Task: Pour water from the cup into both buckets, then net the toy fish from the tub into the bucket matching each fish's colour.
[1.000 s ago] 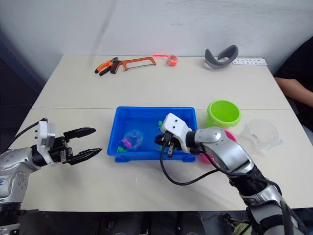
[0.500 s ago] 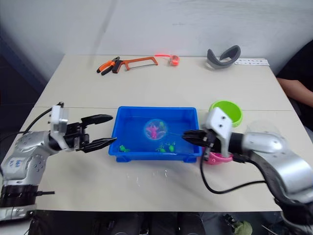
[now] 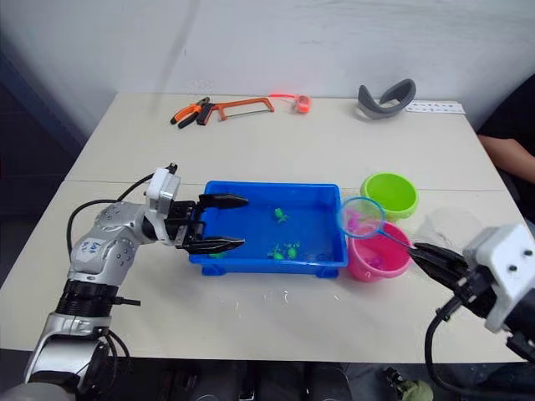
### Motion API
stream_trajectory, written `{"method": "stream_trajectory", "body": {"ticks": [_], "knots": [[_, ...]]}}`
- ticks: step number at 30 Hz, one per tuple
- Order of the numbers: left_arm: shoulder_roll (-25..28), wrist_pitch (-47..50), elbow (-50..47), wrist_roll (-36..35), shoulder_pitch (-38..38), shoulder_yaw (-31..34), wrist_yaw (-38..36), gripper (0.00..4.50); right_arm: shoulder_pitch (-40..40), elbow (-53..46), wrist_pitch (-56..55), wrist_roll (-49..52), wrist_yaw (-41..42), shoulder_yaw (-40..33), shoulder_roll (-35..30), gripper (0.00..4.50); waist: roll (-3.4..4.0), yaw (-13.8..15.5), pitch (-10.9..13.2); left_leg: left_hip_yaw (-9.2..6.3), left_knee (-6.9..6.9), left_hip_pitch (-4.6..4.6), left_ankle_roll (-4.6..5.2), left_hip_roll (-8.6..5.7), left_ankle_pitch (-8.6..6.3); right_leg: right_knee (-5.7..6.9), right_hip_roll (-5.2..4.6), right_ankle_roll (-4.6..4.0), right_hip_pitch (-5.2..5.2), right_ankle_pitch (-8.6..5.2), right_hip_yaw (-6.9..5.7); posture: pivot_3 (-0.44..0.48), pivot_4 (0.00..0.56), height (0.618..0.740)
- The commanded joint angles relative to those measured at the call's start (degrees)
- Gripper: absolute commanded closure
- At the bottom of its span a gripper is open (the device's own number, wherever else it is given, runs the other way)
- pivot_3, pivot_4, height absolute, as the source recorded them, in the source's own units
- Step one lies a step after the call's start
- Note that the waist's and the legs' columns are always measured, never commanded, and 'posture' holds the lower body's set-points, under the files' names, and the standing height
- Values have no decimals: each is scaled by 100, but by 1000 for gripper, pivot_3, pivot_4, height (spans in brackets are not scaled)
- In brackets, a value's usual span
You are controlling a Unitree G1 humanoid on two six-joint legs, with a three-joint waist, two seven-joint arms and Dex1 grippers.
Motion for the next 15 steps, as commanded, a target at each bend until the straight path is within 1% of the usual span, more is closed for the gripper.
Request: {"method": "stream_trajectory", "body": {"ticks": [1, 4, 7, 9, 12, 15], "knots": [[-205, -124, 199, 62, -194, -169, -211, 23, 730, -223, -886, -774, 254, -374, 250, 4500, 1, 10, 0, 2, 0, 1, 0, 0, 0, 0, 0, 0, 0, 0, 3, 0, 150, 740], [-331, -208, 391, 138, -263, -227, -304, 23, 1015, -96, -1528, -1255, 157, -265, 507, 4500, 0, 5, 0, 1, -1, 1, -1, 2, 0, -2, 7, 1, 0, 0, 6, 0, 150, 740], [-425, -294, 538, 203, -320, -247, -365, 23, 1171, 192, -2463, -2061, 57, 74, 639, 4500, 0, -11, 0, 4, -1, 6, -2, 2, 0, 0, 7, 1, -1, 0, 14, 0, 150, 740], [-490, -334, 583, 231, -340, -261, -373, 23, 1206, 572, -3511, -2874, -139, 352, 659, 4500, 0, -7, 0, 6, -2, 8, -4, 2, 0, -1, 8, 1, -2, 0, 17, 0, 150, 740], [-550, -361, 591, 262, -347, -267, -375, 23, 1111, 984, -4492, -3539, -483, 571, 753, 4500, 0, -6, 0, 7, -2, 9, -6, 2, 1, -1, 12, 1, -2, 0, 19, 0, 150, 740], [-570, -385, 612, 284, -350, -258, -381, 23, 1020, 1375, -5534, -4279, -870, 629, 726, 4500, 1, -2, 0, 9, -2, 9, -8, 3, 2, 1, 16, 1, -4, 0, 23, 0, 150, 740]]}}
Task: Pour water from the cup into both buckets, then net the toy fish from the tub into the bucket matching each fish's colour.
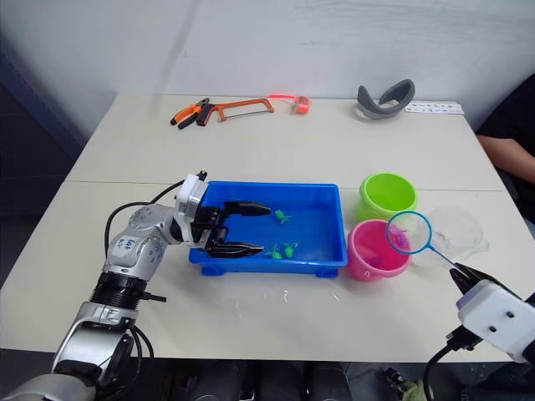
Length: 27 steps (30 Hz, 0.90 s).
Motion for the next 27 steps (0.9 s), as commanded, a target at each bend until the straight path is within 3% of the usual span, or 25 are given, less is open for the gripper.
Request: {"method": "stream_trajectory", "body": {"ticks": [1, 9, 14, 20, 24, 27], "knots": [[-48, -100, -89, 12, -99, 22, -51, 23, -41, 362, -1279, -873, -510, -48, -41, 4500, 0, 7, 0, 0, 1, 0, 0, 0, 0, 0, 1, 0, 1, 0, 1, 0, 150, 740], [-22, -170, -172, 116, -43, 62, 79, 23, -94, 1078, -3671, -2564, -1652, -277, -258, 4500, 0, 1, 0, 1, 0, 5, -8, 8, 4, -21, 18, -1, 1, -1, 17, 0, 150, 740], [-25, -139, -329, 114, 30, 58, 200, 23, -148, 1419, -4223, -3183, -2304, -508, -231, 4500, 0, 0, 0, 1, 0, 8, -13, 10, 5, -20, 22, -3, 2, -2, 22, 0, 150, 740], [58, -88, -504, 112, 34, 68, 261, 23, -169, 1329, -3519, -1389, -1964, -13, -230, 4500, 0, -13, 0, 2, 0, 14, -13, 16, 5, -19, 23, -5, 8, -2, 23, 0, 150, 740], [303, 114, -722, 59, -253, 180, 357, 23, -104, 640, -1796, 833, -1105, 516, -581, 4500, 1, -12, 0, 0, 2, 16, -13, 20, 5, -14, 19, -7, 9, -3, 25, 0, 150, 740], [534, 214, -812, -25, -376, 275, 277, 23, -179, 127, -701, 1939, -562, 664, -1078, 4500, 1, -10, 0, -1, 4, 16, -8, 19, 4, -12, -13, -8, 9, -2, 21, 0, 150, 740]]}}
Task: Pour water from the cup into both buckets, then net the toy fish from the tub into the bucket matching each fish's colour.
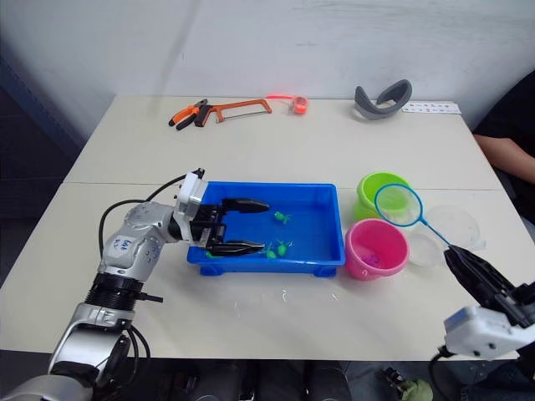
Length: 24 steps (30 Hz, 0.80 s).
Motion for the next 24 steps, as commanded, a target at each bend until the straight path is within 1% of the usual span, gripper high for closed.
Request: {"method": "stream_trajectory", "body": {"ticks": [1, 2, 5, 7, 9, 10, 13, 14, 18, 21, 24], "knots": [[319, -8, -182, -102, -173, 303, -124, 23, -283, -681, 1396, 1287, 510, 171, -638, 4500, 0, -1, 0, -1, 0, 0, 3, -2, -1, 0, -5, 0, 0, 0, -2, 0, 150, 740], [404, -59, -117, -76, -181, 349, -166, 23, -473, -775, 1736, 1386, 554, 250, -845, 4500, 0, -12, 0, -3, -1, 0, 3, -1, -1, 0, -5, 0, 1, 0, -4, 0, 150, 740], [722, -386, 172, 75, -67, 570, -220, 23, -1531, -811, 2893, 1553, 560, 957, -1688, 4500, 1, -67, 0, 2, 2, 5, 7, -4, -2, 4, -14, -1, 1, 0, -8, 0, 150, 740], [854, -415, 239, 74, 32, 685, -169, 23, -2095, -789, 3464, 1568, 601, 1450, -2004, 4500, 1, -57, 1, -1, 1, 0, 10, -8, 0, 9, -25, -3, -5, -2, -16, 0, 150, 740], [954, -440, 208, 85, 165, 740, -154, 23, -2478, -749, 3739, 1447, 694, 1874, -2176, 4500, 1, -4, 1, -12, -2, -5, 8, -8, -1, 7, -28, -11, -7, -6, -33, 0, 150, 740], [986, -443, 179, 85, 220, 755, -144, 23, -2615, -740, 3805, 1398, 747, 2029, -2206, 4500, 0, 23, 1, -18, -5, -14, 8, -8, -1, 13, -28, -11, -9, -6, -43, 0, 150, 740], [1225, -432, 159, 19, 754, 1097, 7, 23, -3613, -387, 4018, 949, 893, 3193, -2285, 4500, 0, -1, 1, -28, 4, -39, 17, -18, -6, 7, -33, -6, -11, -4, -63, 0, 150, 740], [1294, -437, 145, 0, 926, 1218, 65, 23, -3839, -278, 4008, 784, 957, 3426, -2301, 4500, 0, -20, 1, -23, 5, -39, 21, -19, -8, -3, -33, 1, -9, 0, -62, 0, 150, 740], [1403, -369, 1, -143, 1467, 1659, 337, 23, -4362, 82, 3928, 415, 1154, 3852, -2210, 4500, -2, -10, 3, -19, 6, -41, 25, -20, -8, -13, -35, 10, -9, 5, -60, 0, 150, 740], [1481, -266, -139, -218, 1874, 1940, 493, 23, -4585, 274, 3900, 293, 1308, 4007, -2170, 4500, -2, -2, 3, -22, 6, -41, 23, -19, -7, -11, -37, 10, -8, 5, -62, 0, 150, 740], [1527, -132, -376, -258, 2138, 2040, 620, 23, -4864, 514, 3894, 128, 1524, 4275, -2121, 4500, -2, -7, 3, -22, 6, -40, 23, -19, -7, -12, -37, 10, -7, 5, -63, 0, 150, 740]]}}
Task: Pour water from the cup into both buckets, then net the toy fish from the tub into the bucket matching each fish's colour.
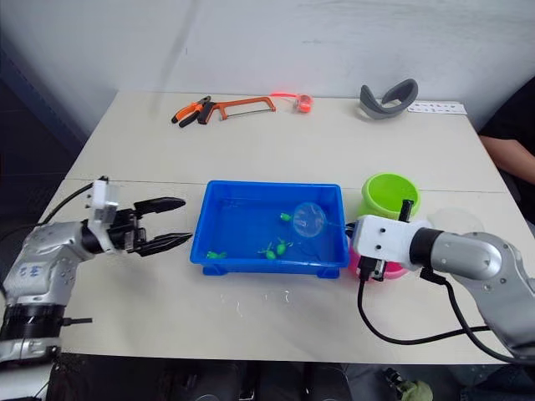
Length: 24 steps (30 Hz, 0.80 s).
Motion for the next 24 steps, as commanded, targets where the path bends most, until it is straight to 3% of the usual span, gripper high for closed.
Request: {"method": "stream_trajectory", "body": {"ticks": [1, 13, 24], "knots": [[98, 113, -465, -187, 143, 203, 134, 23, -302, 167, 49, -229, 221, 220, 64, 4500, 0, 5, 0, 0, 0, 0, 0, 1, 0, 1, 0, 0, 0, 0, 0, 0, 150, 740], [38, 242, -891, -271, 218, 219, 445, 23, -1016, 577, 393, -743, 684, 958, 480, 4500, 1, -10, 0, 3, -1, 1, -6, 2, 0, 4, 2, 0, -3, 0, 1, 0, 150, 740], [9, 248, -969, -245, 199, 115, 495, 23, -1237, 313, 1368, -573, 822, 1239, 1242, 4500, 0, -6, 0, 4, -1, 2, -7, 1, 1, 7, 3, 0, -3, 0, 2, 0, 150, 740]]}}
